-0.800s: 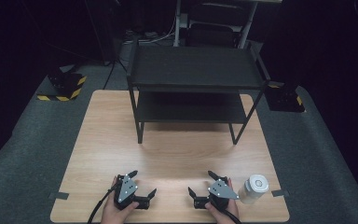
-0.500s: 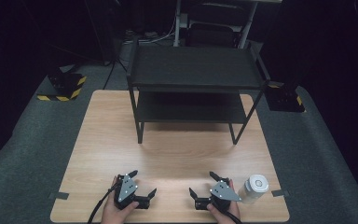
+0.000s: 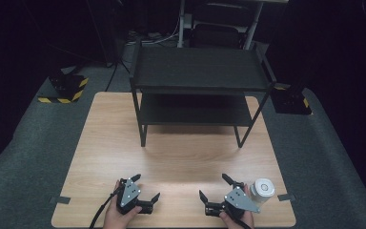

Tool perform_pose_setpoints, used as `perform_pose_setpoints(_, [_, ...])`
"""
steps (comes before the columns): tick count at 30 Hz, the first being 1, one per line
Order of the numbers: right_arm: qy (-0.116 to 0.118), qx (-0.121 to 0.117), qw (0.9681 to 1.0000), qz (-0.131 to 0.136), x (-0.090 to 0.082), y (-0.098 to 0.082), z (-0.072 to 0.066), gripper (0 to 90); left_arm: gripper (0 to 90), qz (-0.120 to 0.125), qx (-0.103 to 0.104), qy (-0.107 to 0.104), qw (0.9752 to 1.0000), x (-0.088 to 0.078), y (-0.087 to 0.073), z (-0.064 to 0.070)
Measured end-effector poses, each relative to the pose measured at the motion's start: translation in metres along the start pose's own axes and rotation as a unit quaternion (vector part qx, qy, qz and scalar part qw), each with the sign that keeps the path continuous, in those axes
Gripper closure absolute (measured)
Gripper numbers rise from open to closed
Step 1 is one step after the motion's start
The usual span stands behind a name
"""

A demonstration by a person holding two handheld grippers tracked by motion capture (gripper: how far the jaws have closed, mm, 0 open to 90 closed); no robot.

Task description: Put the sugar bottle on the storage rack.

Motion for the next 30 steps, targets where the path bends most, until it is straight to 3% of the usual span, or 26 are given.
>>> perform_pose_setpoints(5, [-0.012,0.003,0.9998,0.014,-0.011,0.013,0.0,0.1,0.6,0.0,0.002,0.0,1.0,0.0,0.0,0.0])
perform_pose_setpoints(13, [-0.06,-0.009,0.9977,0.028,-0.042,0.025,0.01,0.1,0.6,0.0,0.002,-0.002,1.0,0.0,0.0,0.0])
perform_pose_setpoints(19, [-0.11,-0.001,0.9932,0.038,-0.067,0.026,0.024,0.0,0.6,-0.001,0.002,-0.001,1.0,0.0,0.0,0.0])
perform_pose_setpoints(20, [-0.11,-0.001,0.9932,0.038,-0.067,0.026,0.024,0.0,0.6,-0.001,0.002,-0.001,1.0,0.0,0.0,0.0])
perform_pose_setpoints(21, [-0.126,-0.005,0.9912,0.041,-0.073,0.025,0.027,0.0,0.6,-0.001,0.003,-0.001,1.0,0.0,0.0,0.0])
perform_pose_setpoints(30, [-0.171,0.008,0.9845,0.038,-0.086,0.011,0.042,0.0,0.6,0.001,0.004,-0.001,1.0,0.0,0.0,0.001])
Point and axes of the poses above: each handheld gripper's, and its own axes: x roughly forward along the jaws, y roughly out of its top, z roughly to its right, the point moved 6 cm from there along x, roughly forward along the jaws, and after that the axes turned 11 degrees about x, right-handed, at the moved point
